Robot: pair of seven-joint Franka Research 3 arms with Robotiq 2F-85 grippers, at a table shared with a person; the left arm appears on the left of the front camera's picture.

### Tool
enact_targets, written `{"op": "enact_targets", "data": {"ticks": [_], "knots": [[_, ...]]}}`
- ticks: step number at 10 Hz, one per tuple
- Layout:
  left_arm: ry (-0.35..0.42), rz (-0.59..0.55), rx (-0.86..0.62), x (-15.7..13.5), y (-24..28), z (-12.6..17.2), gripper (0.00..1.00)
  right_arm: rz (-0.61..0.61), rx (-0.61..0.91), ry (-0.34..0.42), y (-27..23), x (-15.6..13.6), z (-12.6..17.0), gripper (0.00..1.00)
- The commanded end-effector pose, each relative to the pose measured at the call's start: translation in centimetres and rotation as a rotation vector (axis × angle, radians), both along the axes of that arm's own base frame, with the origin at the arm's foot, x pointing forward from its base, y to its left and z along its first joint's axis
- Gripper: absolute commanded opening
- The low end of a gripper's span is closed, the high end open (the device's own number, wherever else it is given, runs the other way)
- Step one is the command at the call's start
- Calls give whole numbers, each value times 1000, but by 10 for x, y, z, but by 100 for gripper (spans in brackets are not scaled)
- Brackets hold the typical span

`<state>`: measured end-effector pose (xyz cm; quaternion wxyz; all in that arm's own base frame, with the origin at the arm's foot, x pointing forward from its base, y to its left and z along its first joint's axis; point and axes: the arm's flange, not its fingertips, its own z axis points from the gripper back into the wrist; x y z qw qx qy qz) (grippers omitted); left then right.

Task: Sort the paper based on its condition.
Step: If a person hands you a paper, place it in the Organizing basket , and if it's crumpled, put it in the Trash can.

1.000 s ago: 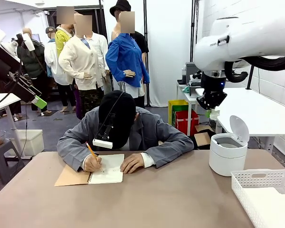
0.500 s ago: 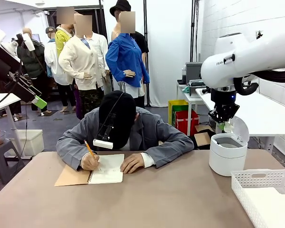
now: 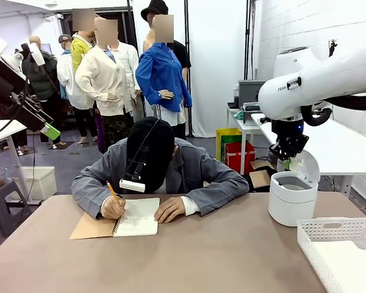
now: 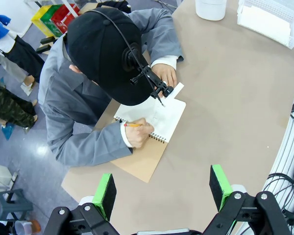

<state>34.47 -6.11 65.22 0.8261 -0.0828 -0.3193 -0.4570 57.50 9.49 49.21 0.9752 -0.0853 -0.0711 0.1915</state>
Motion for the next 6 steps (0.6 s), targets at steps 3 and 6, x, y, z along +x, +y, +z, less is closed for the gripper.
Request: {"op": "enact_targets", "data": {"ticks": [3,6], "knots": [[2,0,-2,0,1,0,100,-13,-21,-22,1,-1,-5,96],[2,0,-2,0,1,0,100,-1,-26,-27,1,1,-5,100]]}}
